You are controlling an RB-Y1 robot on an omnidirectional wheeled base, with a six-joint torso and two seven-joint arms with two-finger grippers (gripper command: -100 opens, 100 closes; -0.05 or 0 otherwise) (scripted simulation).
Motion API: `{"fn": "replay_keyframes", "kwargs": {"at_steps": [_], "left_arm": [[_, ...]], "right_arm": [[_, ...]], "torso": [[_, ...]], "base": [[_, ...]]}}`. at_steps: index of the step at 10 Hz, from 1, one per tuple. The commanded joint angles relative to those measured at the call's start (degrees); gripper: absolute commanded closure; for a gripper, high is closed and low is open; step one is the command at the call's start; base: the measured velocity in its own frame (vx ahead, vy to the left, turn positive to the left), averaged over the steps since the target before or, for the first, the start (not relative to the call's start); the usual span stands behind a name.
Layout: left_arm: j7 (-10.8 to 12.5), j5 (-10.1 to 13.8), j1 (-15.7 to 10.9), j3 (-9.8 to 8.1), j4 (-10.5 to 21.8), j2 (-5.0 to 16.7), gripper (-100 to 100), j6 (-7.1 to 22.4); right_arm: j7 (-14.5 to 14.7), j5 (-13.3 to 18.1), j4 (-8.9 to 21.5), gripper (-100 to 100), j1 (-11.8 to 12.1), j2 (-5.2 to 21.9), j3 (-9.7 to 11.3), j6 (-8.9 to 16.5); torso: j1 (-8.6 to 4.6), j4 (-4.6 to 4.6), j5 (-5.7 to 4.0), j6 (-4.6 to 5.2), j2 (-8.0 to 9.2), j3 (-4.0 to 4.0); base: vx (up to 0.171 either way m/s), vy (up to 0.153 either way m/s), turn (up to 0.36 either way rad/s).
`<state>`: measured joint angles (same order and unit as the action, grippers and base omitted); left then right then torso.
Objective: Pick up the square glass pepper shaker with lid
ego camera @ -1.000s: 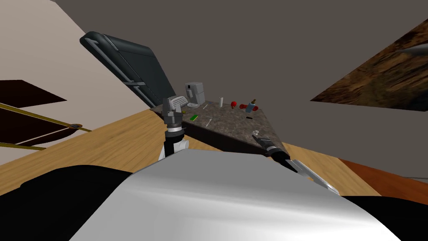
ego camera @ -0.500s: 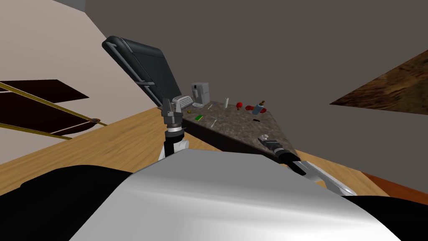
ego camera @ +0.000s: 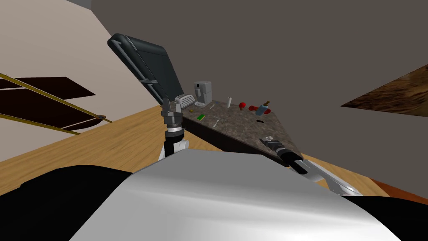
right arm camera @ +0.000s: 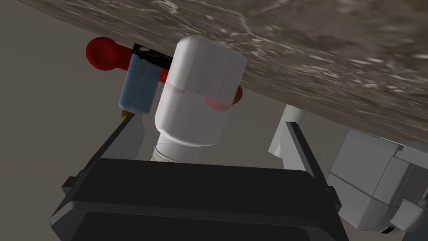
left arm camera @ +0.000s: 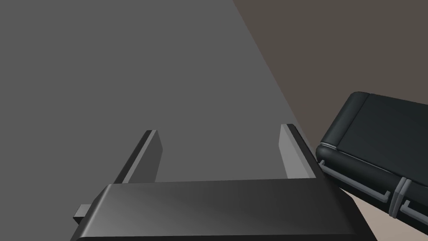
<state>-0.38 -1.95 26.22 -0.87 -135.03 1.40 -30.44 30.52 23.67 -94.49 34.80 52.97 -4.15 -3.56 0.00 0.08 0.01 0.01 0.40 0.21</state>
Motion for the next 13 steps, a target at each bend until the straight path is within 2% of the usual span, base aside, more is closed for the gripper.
{"fn": "replay_keyframes", "kwargs": {"at_steps": [1, 2, 3, 5, 6, 7, 9, 10, 11, 12, 13], "left_arm": [[0.0, 0.0, 0.0, 0.0, 0.0, 0.0, 0, 0.0], [0.0, 0.0, 0.01, 0.0, 0.0, 0.0, 0, 0.0], [0.0, 0.0, 0.01, -0.01, 0.0, 0.0, 0, 0.0], [0.0, 0.0, 0.0, 0.0, 0.0, 0.0, 0, 0.0], [0.0, 0.0, 0.01, -0.01, 0.0, 0.0, 0, 0.0], [0.0, 0.0, 0.01, -0.01, 0.0, 0.0, 0, 0.0], [0.0, 0.0, 0.01, 0.0, 0.0, 0.0, 0, 0.0], [0.0, 0.0, 0.01, -0.01, 0.0, 0.0, 0, 0.0], [0.0, 0.0, 0.02, -0.01, 0.0, 0.0, 0, 0.0], [0.0, 0.0, 0.0, 0.0, 0.0, 0.0, 0, 0.0], [0.0, 0.0, 0.01, -0.01, 0.0, 0.0, 0, 0.0]], "right_arm": [[-0.39, 0.19, 2.86, -100, -2.86, -0.2, 0.96, -0.43], [-0.39, 0.19, 4.56, -100, -3.75, -0.2, 0.96, -0.43], [-1.25, 0.41, 6.12, -100, -5.95, -0.21, 3.21, -1.21], [-1.25, 0.41, 9.77, -100, -9.28, -0.21, 3.21, -1.21], [-1.25, 0.41, 10.85, -100, -9.28, -0.21, 3.21, -1.21], [-2.1, 0.63, 12.47, -100, -11.81, -0.21, 5.45, -1.98], [-2.1, 0.63, 15.58, -100, -14.82, -0.21, 5.45, -1.98], [-2.1, 0.63, 17.15, -100, -14.82, -0.21, 5.45, -1.98], [-2.95, 0.86, 19.13, -100, -17.48, -0.22, 7.7, -2.76], [-2.95, 0.86, 21.38, -100, -19.5, -0.22, 7.7, -2.76], [-2.95, 0.86, 23.45, -100, -20.35, -0.22, 7.7, -2.76]], "torso": [[0.0, 0.0, 0.0, 0.0, 0.0, 0.0], [-0.02, 0.04, 0.0, 0.05, 0.09, 0.07], [-0.04, 0.02, 0.0, 0.07, 0.0, 0.02], [-0.02, 0.03, -0.03, 0.03, 0.13, 0.08], [-0.05, 0.02, -0.03, 0.05, 0.03, 0.04], [-0.06, -0.02, -0.03, 0.04, -0.12, -0.05], [-0.01, 0.02, -0.03, 0.03, 0.07, 0.05], [-0.03, 0.0, -0.02, 0.04, -0.06, -0.01], [-0.05, -0.03, -0.03, 0.05, -0.19, -0.09], [-0.07, -0.01, -0.04, -0.03, -0.02, -0.01], [-0.04, 0.02, -0.03, 0.04, 0.04, 0.04]], "base": [[-0.11, -0.001, 0.099], [-0.053, -0.003, -0.017], [-0.091, 0.008, 0.169], [-0.097, -0.001, 0.031], [-0.022, -0.007, -0.018], [-0.095, -0.006, 0.159], [-0.08, 0.007, 0.041], [-0.01, -0.003, -0.011], [-0.095, -0.01, 0.185], [-0.108, 0.0, 0.09], [-0.051, 0.011, -0.028]]}}
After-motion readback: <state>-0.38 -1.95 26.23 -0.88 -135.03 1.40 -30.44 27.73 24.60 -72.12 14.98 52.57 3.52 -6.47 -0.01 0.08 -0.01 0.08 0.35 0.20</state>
